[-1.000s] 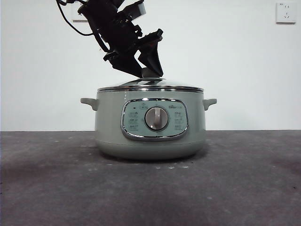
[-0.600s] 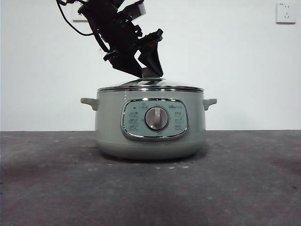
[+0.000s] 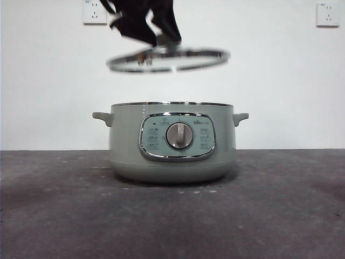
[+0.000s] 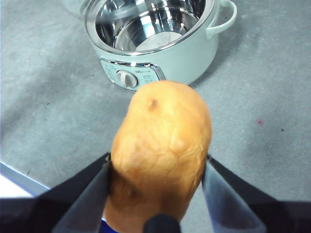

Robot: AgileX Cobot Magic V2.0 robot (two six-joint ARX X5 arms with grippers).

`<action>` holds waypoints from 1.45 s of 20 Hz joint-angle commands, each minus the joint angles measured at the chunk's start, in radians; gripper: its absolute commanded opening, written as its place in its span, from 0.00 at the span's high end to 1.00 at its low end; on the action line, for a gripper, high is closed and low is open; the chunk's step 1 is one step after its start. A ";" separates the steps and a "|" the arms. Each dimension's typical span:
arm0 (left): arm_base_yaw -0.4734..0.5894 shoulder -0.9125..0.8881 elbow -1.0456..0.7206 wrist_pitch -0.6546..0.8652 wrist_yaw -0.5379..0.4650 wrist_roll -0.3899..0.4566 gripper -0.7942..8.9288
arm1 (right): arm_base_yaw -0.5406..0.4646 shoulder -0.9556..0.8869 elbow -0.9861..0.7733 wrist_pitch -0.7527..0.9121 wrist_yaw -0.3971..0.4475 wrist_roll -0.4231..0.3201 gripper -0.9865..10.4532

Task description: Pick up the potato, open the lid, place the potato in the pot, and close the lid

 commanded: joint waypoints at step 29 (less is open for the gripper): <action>0.191 -1.057 -0.498 -0.498 -0.037 -0.006 0.93 | 0.036 1.016 0.595 0.385 -0.153 -0.079 0.92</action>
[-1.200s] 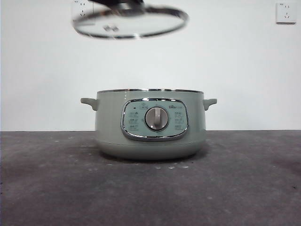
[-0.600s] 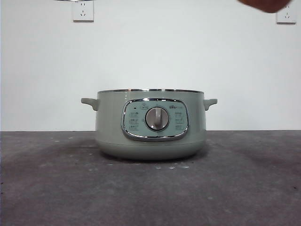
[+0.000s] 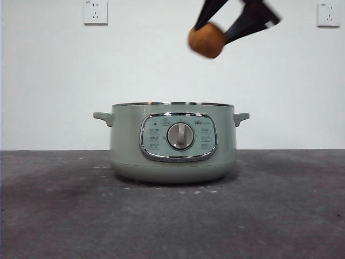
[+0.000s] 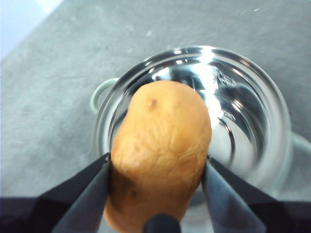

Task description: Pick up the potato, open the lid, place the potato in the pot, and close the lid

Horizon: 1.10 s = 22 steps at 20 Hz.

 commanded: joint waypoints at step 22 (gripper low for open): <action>0.003 -0.070 0.011 -0.015 0.005 -0.013 0.93 | 0.082 0.651 0.484 -0.227 0.200 -0.134 0.88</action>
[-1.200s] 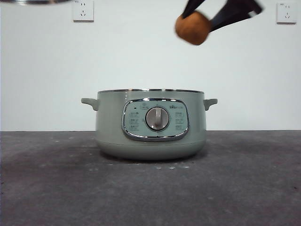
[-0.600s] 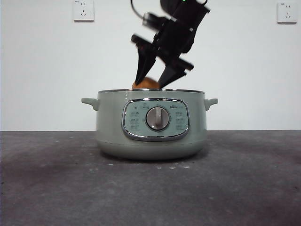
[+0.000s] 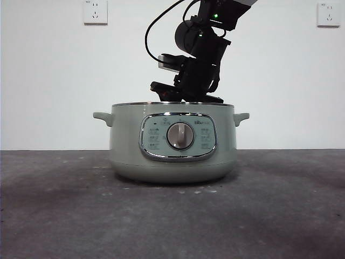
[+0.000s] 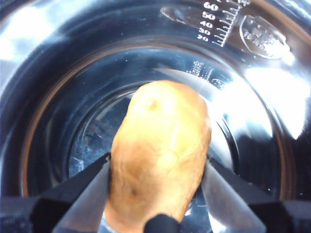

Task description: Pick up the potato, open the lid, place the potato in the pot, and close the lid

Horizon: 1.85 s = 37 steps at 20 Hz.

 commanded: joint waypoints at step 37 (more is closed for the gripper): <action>-0.170 0.731 0.122 0.685 0.091 0.011 0.93 | 0.019 -1.262 -0.520 -0.541 0.009 0.027 0.53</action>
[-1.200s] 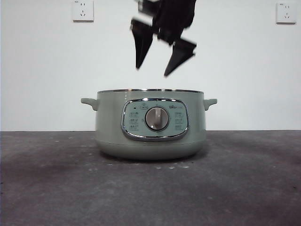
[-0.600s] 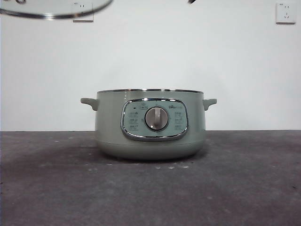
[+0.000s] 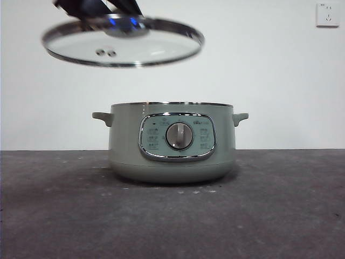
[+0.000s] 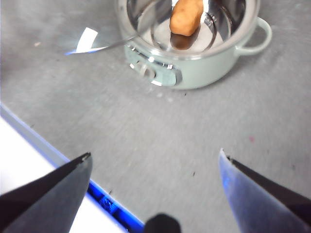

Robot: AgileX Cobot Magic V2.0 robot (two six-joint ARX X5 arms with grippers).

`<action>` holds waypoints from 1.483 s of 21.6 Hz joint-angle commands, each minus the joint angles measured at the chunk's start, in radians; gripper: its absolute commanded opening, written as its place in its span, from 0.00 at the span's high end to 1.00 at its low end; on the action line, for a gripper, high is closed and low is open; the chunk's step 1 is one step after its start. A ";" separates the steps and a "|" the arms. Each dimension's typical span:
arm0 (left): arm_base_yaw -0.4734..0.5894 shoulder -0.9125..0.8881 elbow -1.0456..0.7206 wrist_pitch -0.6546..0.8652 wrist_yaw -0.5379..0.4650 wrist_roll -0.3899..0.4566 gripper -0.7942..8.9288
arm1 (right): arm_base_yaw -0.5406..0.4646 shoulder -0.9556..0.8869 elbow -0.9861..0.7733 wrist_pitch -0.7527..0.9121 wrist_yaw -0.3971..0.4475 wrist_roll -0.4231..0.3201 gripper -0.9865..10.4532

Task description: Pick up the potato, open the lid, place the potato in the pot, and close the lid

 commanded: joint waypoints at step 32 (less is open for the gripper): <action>-0.032 0.474 0.281 0.254 -0.046 -0.011 0.93 | 0.000 -0.571 -0.440 -0.023 0.073 0.260 0.53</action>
